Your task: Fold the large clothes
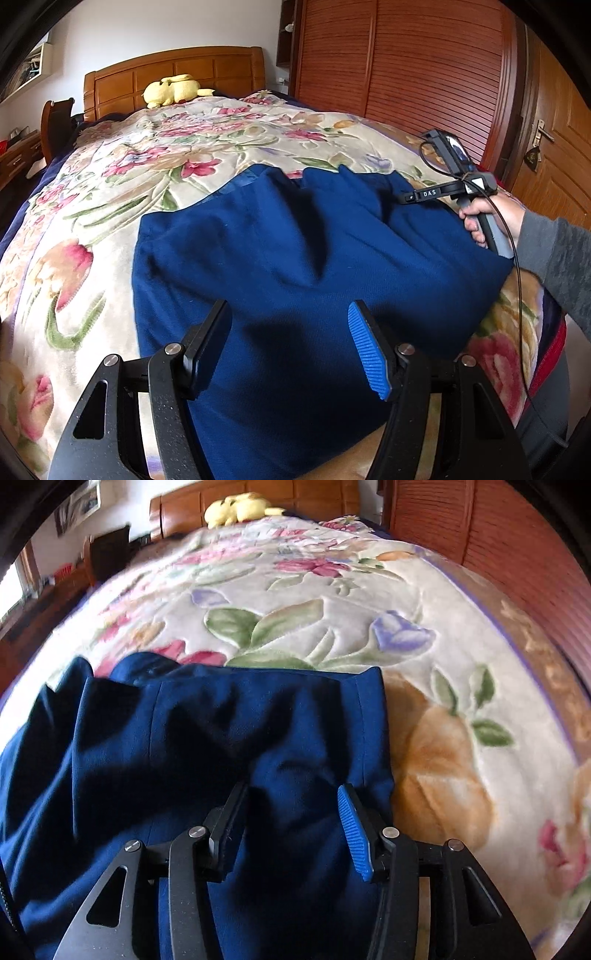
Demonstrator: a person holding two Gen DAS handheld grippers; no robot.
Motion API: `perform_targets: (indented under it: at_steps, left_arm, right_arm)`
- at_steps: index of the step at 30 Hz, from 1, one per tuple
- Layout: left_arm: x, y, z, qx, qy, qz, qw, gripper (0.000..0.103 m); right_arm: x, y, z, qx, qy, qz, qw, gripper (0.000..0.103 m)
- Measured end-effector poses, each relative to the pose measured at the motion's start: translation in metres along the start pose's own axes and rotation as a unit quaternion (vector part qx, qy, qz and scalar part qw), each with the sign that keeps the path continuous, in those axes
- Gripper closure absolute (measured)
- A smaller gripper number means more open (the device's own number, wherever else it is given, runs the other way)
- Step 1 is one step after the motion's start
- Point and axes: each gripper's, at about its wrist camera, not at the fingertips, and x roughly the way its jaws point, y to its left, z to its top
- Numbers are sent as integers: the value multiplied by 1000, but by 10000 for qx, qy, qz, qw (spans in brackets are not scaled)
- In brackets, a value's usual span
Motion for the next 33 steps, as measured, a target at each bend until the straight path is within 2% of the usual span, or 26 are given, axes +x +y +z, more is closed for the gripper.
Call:
perform_targets:
  at_steps: [2,3,5,7,10,14,16,18,21,27,33]
  left_arm:
    - [-3,-7,-2,41,-29,-61,10000,37]
    - [-3,-11,-2,77,-37,-101,9999,37]
    - [-3,-19,-4,158,-29,-187,9997,37]
    - [-2,-27,-7,241,17,-236,9994,37]
    - [2,-33,-13,308,133,-133,9993,37]
    - [8,-35,-21,251,270,-77,9993,37]
    - [10,-36,-25,248,286,-34,9993,36]
    - [11,-37,-28,267,266,2,9993,36]
    - [15,-38,-34,283,252,42,9993,34]
    - [13,-38,-39,288,135,62,9995,33]
    - [13,-38,-39,313,130,92,9994,33]
  right_arm:
    - [-24,8,-5,-253,-111,-293,9992,52]
    - [-34,7,-10,-329,-225,-282,9988,52]
    - [-63,12,-27,-447,-315,-42,9985,52]
    - [-84,19,-51,-610,-212,112,9979,52]
    - [-107,24,-90,-757,-68,376,9964,52]
    - [-125,15,-125,-657,-109,341,9972,51]
    - [-127,8,-136,-596,-144,294,9977,47]
    - [-123,2,-145,-437,-127,479,9978,46]
    - [-118,7,-152,-632,-312,452,9965,45]
    - [-116,8,-165,-577,-777,293,9949,43]
    - [-112,7,-182,-455,-1088,403,9922,43]
